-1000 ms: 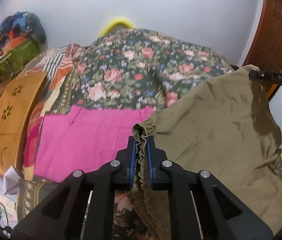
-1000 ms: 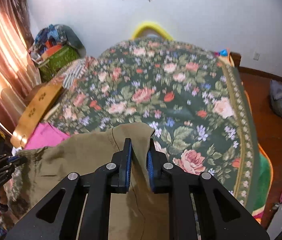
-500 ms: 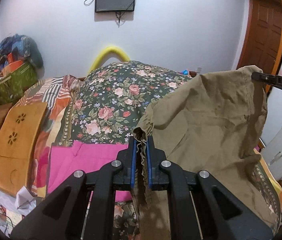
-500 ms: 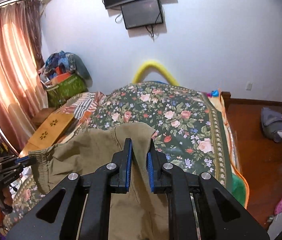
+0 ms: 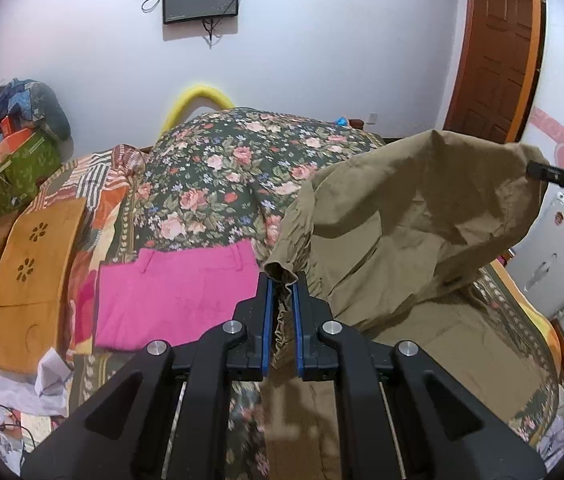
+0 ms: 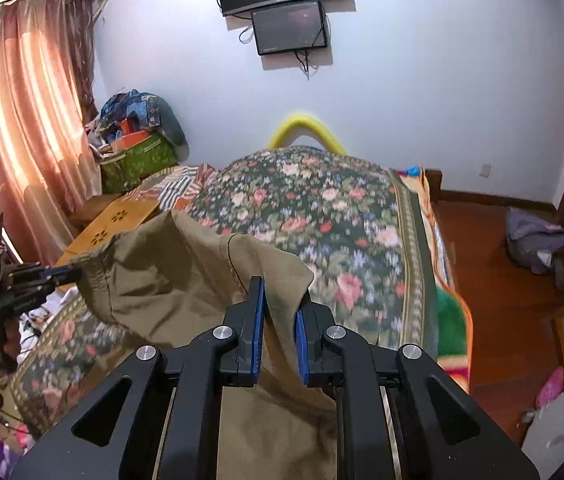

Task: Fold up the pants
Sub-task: 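Lift the waistband with both grippers and fold it over toward the legs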

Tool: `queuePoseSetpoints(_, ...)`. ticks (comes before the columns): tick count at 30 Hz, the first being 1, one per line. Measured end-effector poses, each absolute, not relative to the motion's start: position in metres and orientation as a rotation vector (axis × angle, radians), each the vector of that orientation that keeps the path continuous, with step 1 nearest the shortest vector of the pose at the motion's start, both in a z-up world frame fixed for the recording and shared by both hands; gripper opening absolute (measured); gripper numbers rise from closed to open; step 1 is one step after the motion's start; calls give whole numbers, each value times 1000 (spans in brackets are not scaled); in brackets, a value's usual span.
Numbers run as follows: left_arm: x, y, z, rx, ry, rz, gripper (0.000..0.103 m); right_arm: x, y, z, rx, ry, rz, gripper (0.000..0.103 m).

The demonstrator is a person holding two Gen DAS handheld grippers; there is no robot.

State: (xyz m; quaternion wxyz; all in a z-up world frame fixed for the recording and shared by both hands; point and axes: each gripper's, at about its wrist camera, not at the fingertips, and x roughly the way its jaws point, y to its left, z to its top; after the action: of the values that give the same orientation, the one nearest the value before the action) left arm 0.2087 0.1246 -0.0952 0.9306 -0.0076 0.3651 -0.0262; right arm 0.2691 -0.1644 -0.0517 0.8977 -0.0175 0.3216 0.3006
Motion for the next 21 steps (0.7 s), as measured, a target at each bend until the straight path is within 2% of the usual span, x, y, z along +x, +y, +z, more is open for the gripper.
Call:
queuePoseSetpoints(10,161,98,-119,64,781,-70,8,215,-195,-81,40,744,592,12)
queuePoseSetpoints(21,118,109,-164,6,843,-79,8,161,-208,-141,62,868,563,12)
